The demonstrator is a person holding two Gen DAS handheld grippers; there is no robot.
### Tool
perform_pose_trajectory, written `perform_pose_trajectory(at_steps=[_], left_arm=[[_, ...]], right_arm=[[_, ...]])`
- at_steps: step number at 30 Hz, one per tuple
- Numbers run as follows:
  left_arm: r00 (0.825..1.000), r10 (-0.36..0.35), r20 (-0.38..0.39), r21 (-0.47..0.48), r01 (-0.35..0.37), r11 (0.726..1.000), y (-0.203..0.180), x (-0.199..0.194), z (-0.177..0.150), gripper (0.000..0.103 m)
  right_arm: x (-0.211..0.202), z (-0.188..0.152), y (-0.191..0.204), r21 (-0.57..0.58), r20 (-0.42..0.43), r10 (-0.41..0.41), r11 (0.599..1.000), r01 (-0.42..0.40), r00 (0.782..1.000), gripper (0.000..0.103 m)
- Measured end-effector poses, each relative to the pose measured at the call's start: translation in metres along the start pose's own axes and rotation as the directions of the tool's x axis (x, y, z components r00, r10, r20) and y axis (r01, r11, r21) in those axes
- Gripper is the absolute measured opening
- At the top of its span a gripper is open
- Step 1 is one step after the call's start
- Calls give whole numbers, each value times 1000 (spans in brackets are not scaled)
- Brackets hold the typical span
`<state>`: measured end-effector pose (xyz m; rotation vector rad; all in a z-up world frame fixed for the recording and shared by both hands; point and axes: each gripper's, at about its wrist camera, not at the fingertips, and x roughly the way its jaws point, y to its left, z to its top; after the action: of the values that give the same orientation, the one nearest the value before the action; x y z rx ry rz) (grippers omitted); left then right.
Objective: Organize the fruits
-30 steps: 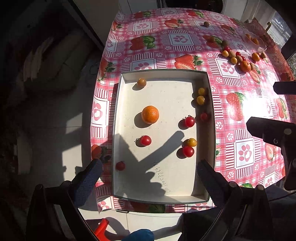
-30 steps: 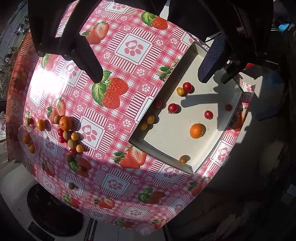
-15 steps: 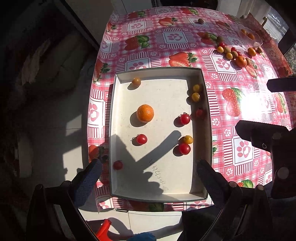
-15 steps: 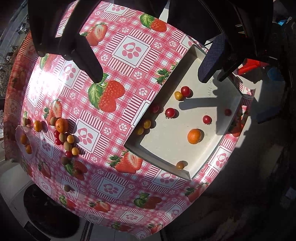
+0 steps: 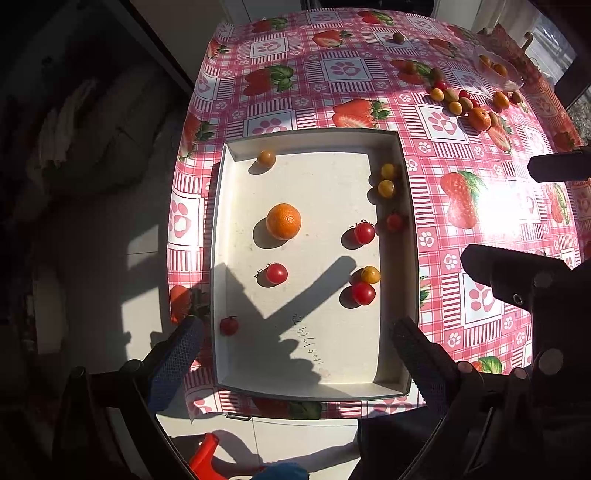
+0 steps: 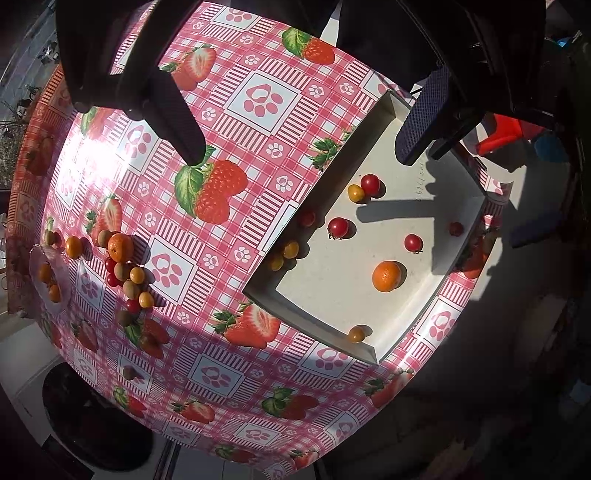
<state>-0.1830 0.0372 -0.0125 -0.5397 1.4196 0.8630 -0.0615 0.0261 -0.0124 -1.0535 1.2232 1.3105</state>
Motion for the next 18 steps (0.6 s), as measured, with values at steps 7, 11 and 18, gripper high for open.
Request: perform_pose_trajectory(at_steps=[7, 11, 18], left_arm=[[1000, -7, -1, 2, 7, 1000, 0, 1, 0, 103], [1000, -5, -3, 11, 5, 1000, -2, 1, 0, 103], [1000, -4, -9, 18, 5, 1000, -3, 0, -1, 103]], right_arm=[[0, 0, 0, -5, 0, 0, 1000, 0, 1000, 103], [0, 0, 0, -11, -4, 1, 1000, -1, 1000, 103], [1, 0, 0, -13, -5, 3, 1000, -3, 1000, 103]])
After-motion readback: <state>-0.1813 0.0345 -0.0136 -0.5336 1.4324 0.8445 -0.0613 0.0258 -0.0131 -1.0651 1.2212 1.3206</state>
